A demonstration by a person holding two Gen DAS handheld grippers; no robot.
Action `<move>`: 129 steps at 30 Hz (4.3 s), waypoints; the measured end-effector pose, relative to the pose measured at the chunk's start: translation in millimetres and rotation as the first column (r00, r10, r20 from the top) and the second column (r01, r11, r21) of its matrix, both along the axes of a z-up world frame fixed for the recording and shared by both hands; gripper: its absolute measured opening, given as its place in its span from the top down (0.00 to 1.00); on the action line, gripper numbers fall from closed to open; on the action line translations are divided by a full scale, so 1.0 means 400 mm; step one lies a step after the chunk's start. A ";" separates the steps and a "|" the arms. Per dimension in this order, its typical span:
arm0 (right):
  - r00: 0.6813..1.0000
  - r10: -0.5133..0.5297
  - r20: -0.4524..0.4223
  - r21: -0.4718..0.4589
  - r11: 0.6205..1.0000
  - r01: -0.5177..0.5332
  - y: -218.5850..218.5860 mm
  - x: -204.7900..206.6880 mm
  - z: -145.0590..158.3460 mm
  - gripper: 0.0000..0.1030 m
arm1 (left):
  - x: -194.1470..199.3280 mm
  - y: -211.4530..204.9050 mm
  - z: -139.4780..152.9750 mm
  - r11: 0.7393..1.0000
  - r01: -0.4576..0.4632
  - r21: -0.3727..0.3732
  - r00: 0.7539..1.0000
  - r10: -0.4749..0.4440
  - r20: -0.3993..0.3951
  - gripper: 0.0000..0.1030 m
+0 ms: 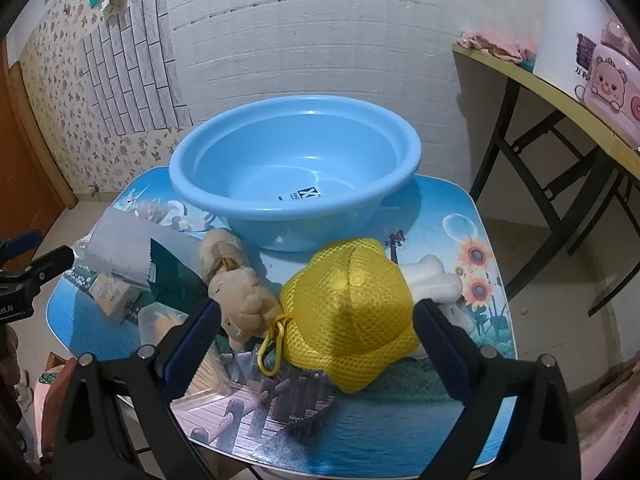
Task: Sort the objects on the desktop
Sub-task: 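Move both tools toward the table items, then grasp the tissue pack with the left tool while the right tool grasps the yellow mesh toy, then carry the tissue pack and yellow mesh toy over the blue basin and release both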
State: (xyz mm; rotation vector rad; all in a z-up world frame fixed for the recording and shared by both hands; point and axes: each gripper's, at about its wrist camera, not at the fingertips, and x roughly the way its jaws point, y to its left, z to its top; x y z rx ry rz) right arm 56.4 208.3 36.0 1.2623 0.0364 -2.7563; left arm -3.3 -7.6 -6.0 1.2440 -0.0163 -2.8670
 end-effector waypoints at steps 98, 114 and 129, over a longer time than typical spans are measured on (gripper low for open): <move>1.000 0.004 -0.023 -0.135 0.991 -0.007 0.123 0.086 0.008 0.39 | 0.051 -0.072 -0.033 0.995 0.097 0.030 0.995 -0.097 -0.031 0.40; 0.985 0.071 -0.158 -0.140 0.986 -0.093 0.080 0.031 0.119 0.39 | -0.040 0.040 0.082 0.979 0.204 0.015 0.973 -0.201 -0.115 0.40; 0.983 0.072 -0.167 -0.172 0.980 -0.101 0.103 -0.121 0.124 0.39 | -0.214 0.223 0.107 0.946 0.324 -0.010 0.941 -0.323 -0.096 0.40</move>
